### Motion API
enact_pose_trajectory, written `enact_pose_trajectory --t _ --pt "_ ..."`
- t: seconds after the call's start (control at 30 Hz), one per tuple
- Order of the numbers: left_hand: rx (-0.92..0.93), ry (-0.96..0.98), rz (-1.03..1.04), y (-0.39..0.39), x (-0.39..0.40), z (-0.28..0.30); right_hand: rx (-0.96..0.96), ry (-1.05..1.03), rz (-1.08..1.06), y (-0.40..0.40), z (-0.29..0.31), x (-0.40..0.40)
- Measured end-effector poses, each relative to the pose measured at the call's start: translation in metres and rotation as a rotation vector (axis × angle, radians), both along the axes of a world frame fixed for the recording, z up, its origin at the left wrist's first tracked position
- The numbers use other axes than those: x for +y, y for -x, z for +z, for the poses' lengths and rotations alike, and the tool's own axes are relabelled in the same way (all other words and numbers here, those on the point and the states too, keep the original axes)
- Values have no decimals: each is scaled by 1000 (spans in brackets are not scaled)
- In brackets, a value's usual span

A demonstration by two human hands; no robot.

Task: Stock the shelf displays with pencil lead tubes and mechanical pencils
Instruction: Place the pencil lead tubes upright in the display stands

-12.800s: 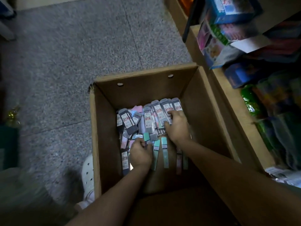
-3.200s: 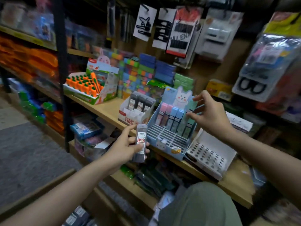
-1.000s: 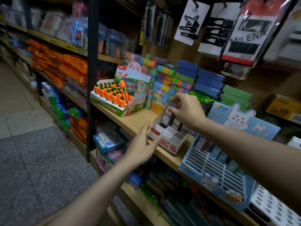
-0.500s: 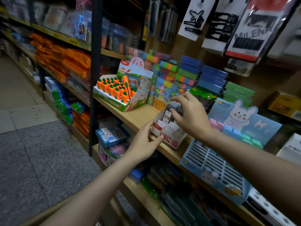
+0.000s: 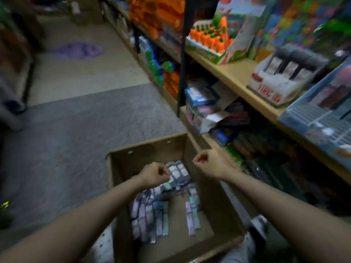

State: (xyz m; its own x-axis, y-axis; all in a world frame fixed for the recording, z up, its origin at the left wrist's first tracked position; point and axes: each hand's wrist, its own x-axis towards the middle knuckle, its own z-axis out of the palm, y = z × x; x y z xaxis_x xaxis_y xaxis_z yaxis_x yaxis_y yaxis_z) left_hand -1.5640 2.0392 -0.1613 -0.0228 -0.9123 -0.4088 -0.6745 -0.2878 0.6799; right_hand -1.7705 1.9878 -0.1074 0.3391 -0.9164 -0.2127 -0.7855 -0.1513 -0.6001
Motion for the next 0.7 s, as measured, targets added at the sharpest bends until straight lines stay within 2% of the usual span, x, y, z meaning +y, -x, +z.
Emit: enact_pose_trajectory --t 0.23,0.33,0.47,0.53,0.6,0.7 --pt "65 -242 530 8 66 -113 66 -288 -111 -26 -112 25" --pt "73 -257 620 23 68 -141 40 -385 -101 -25 -151 31" --pt "-11 -193 701 32 65 -165 1 -500 -127 -27 -191 33" --pt "-18 -116 745 35 64 -174 3 -437 -204 -33 -199 30" --pt "-26 -45 748 37 64 -178 2 -284 -253 -41 -200 24" --pt "-98 19 673 36 63 -183 15 -113 -143 -54 -200 8"
